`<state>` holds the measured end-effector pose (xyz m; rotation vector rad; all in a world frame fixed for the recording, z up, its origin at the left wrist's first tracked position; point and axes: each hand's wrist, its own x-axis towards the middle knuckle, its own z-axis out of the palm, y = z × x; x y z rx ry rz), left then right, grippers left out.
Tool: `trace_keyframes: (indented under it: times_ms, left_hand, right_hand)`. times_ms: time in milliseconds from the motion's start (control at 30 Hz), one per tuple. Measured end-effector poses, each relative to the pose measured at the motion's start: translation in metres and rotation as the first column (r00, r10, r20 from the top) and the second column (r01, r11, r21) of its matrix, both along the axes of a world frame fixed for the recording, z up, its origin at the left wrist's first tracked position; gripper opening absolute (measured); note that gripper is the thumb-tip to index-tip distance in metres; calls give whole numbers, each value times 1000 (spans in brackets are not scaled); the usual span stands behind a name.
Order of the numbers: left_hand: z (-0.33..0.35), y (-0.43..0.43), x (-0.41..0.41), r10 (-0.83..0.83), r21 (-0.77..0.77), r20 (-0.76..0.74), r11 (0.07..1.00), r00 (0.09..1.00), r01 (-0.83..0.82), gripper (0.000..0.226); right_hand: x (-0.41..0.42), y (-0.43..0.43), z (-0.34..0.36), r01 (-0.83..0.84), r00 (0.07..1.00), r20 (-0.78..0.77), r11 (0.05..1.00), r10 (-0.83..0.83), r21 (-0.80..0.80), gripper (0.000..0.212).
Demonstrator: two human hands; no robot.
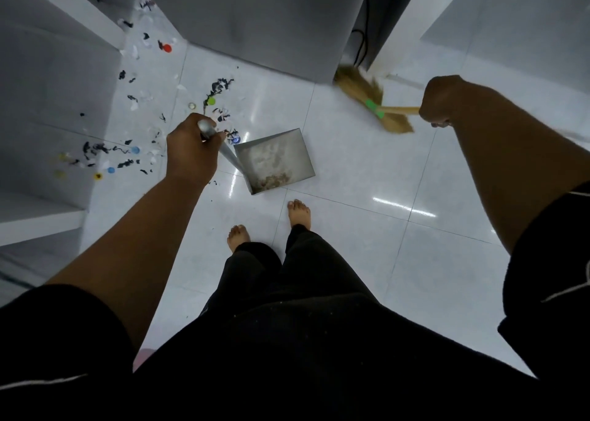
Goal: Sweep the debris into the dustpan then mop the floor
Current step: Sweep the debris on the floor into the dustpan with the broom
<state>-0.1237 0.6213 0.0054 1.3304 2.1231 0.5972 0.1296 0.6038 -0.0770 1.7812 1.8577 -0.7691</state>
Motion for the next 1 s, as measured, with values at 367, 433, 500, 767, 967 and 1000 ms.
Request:
trace_keyframes:
  times_ms: [367, 433, 500, 767, 967, 1000]
  left_hand:
    - [2, -19, -19, 79, -17, 35, 997, 996, -79, 11]
    - [1, -24, -23, 103, -27, 17, 994, 995, -103, 11]
    - [1, -32, -25, 140, -23, 15, 990, 990, -140, 10]
    - [-2, -80, -46, 266, -19, -16, 964, 964, -267, 12]
    - [-9, -125, -79, 381, -34, -15, 924, 925, -381, 14]
    - [-10, -133, -86, 398, -37, -13, 917, 917, -398, 14]
  right_hand:
    - [132, 128, 183, 108, 985, 164, 940, -56, -325, 24]
    - [187, 148, 203, 210, 930, 345, 955, -130, -207, 23]
    - [174, 149, 167, 217, 943, 299, 948, -143, -231, 25]
    - [68, 119, 92, 172, 984, 106, 924, -144, -343, 23]
    - [-11, 98, 108, 86, 995, -12, 941, -95, -327, 17]
    - [-19, 95, 115, 60, 998, -3, 945, -65, -322, 17]
